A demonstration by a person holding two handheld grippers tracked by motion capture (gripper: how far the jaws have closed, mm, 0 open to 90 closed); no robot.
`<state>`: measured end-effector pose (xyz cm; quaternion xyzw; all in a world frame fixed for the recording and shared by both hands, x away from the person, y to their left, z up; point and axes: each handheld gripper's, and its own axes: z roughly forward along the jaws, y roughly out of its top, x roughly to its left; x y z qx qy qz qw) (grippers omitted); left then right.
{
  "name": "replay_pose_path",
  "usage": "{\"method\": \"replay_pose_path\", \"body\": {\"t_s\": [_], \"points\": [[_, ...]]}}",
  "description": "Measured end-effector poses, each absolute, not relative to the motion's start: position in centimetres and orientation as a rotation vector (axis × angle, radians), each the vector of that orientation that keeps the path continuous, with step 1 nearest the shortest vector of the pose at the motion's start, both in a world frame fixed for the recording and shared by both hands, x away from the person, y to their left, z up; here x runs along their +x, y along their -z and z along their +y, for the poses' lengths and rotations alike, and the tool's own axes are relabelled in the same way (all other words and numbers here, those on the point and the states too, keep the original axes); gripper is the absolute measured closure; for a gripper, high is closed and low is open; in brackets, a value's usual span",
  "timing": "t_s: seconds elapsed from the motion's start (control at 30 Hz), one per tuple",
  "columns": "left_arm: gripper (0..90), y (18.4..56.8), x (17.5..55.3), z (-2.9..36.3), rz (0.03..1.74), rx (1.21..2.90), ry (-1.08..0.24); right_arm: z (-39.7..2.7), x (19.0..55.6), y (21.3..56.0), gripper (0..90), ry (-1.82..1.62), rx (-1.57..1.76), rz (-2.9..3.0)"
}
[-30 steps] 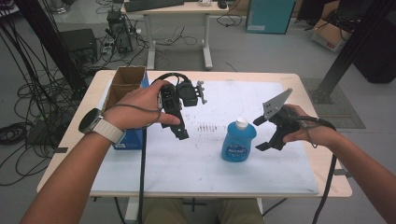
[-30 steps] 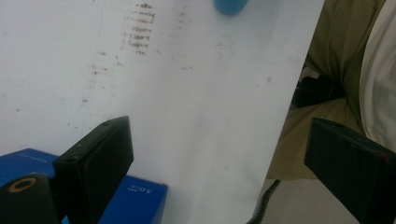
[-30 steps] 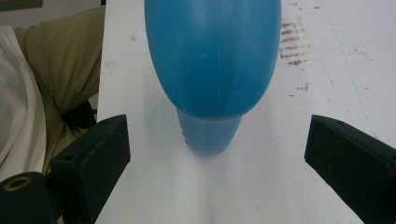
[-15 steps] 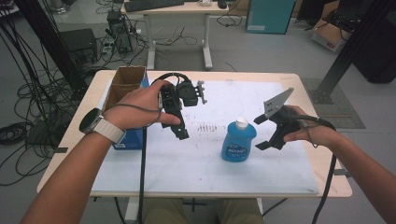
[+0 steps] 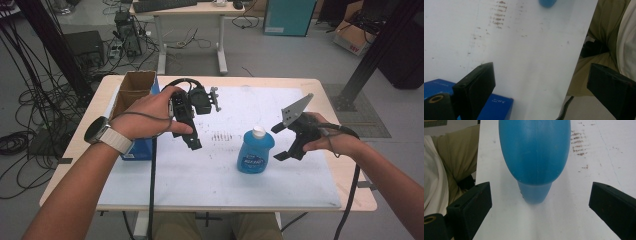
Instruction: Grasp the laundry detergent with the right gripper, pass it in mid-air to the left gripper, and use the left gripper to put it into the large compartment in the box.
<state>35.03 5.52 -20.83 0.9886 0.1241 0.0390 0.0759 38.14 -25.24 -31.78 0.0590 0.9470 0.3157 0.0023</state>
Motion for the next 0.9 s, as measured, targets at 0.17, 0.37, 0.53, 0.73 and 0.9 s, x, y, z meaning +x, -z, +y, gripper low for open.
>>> {"method": "replay_pose_path", "body": {"t_s": [0.17,0.37,0.53,0.73,0.9], "points": [[8.5,20.73,35.11,5.54,0.360,2.972,-0.116,-25.26,38.17,31.77,4.5,-0.991,0.187,2.973],[8.5,20.62,35.18,5.62,0.352,2.986,-0.113,-25.26,38.19,31.78,4.7,-0.991,0.186,2.974],[8.5,20.61,35.18,5.63,0.351,2.986,-0.116,-25.25,38.16,31.76,4.9,-0.991,0.179,2.975],[8.5,20.65,35.22,5.56,0.352,2.986,-0.113,-25.27,38.20,31.77,4.9,-0.991,0.183,2.975],[8.5,20.80,35.17,5.54,0.379,2.963,-0.115,-25.28,38.23,31.77,4.8,-0.991,0.183,2.975]]}}
